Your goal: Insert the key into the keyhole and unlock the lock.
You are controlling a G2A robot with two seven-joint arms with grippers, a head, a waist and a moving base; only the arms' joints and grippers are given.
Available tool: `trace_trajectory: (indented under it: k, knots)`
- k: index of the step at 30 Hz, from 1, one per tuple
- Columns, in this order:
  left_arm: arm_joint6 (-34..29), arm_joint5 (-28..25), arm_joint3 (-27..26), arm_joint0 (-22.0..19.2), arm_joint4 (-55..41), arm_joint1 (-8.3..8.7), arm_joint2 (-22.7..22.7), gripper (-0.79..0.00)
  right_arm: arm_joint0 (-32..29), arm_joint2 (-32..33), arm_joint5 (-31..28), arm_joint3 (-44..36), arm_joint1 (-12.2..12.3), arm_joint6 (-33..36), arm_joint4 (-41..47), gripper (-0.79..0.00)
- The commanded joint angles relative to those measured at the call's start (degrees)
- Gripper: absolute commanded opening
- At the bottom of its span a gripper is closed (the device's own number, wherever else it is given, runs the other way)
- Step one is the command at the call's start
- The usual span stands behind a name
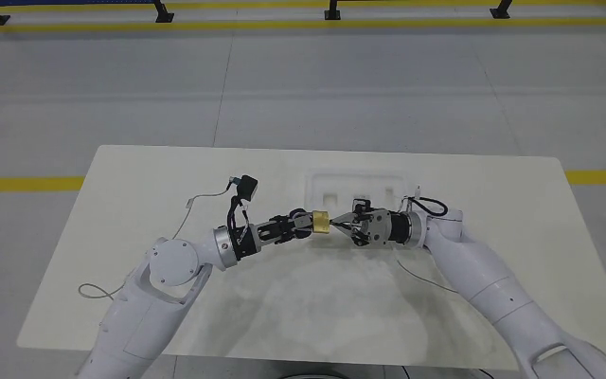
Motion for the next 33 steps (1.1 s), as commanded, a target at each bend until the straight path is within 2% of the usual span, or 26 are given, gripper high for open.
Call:
trace_trajectory:
  k: [1,23,33]
  knots:
    - [0.0,0.0,0.0,0.0,0.0,0.00,0.0,-0.785,0.2,-0.2,-0.2,0.1,0.1,0.2,0.0,-0.785]
    - [0.0,0.0,0.0,0.0,0.0,0.00,0.0,-0.785,0.7,0.7,-6.1,-0.1,0.0,2.3,-5.6,-0.785]
    - [0.2,0.0,0.0,0.0,0.0,-0.01,0.0,-0.785,0.4,1.5,-6.9,-0.9,-0.1,2.5,-6.6,-0.785]
